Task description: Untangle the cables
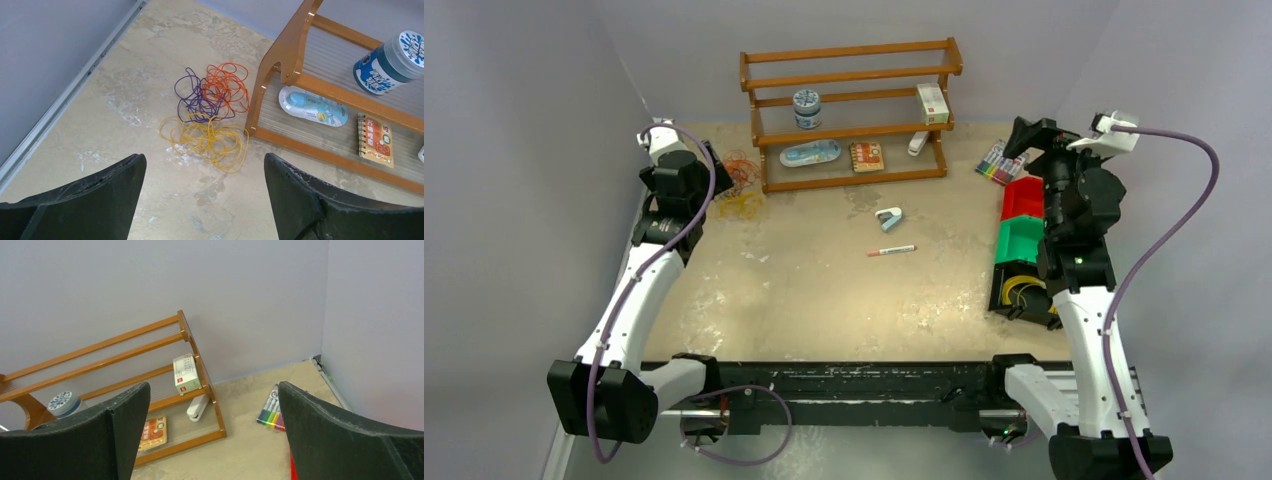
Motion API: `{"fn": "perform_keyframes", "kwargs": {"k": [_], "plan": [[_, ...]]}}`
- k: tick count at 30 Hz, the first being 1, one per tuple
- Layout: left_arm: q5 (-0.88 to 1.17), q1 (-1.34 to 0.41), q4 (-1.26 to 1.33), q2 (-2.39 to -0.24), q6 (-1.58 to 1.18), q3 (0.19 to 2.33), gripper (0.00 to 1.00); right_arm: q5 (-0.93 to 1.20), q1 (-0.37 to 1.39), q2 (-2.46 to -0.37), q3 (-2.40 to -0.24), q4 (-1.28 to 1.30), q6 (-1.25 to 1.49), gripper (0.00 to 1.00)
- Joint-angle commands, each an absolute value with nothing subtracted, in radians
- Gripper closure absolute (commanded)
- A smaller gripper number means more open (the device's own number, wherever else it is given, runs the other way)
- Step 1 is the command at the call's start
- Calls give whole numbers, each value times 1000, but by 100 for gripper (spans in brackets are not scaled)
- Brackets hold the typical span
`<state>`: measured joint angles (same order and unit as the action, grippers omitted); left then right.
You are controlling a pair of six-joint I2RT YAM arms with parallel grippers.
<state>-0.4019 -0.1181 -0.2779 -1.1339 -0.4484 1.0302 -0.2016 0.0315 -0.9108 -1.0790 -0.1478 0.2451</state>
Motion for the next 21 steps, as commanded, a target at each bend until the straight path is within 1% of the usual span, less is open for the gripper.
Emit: {"fn": "perform_keyframes", "kwargs": {"k": [1,8,13,21], "plan": [[-381,-108,-216,-1123,-418,1082,10,-173,25,-883,-1094,-184,258,1],[-351,-108,-187,-1121,-409,1102,6,-171,24,-891,-1088,-169,274,1],[-387,-108,-173,-1122,-429,1102,5,-168,23,-918,-1090,-132,298,1],[-393,-107,-192,-1127,-393,1088,5,-230,23,-1050,-1133,19,379,1]]}}
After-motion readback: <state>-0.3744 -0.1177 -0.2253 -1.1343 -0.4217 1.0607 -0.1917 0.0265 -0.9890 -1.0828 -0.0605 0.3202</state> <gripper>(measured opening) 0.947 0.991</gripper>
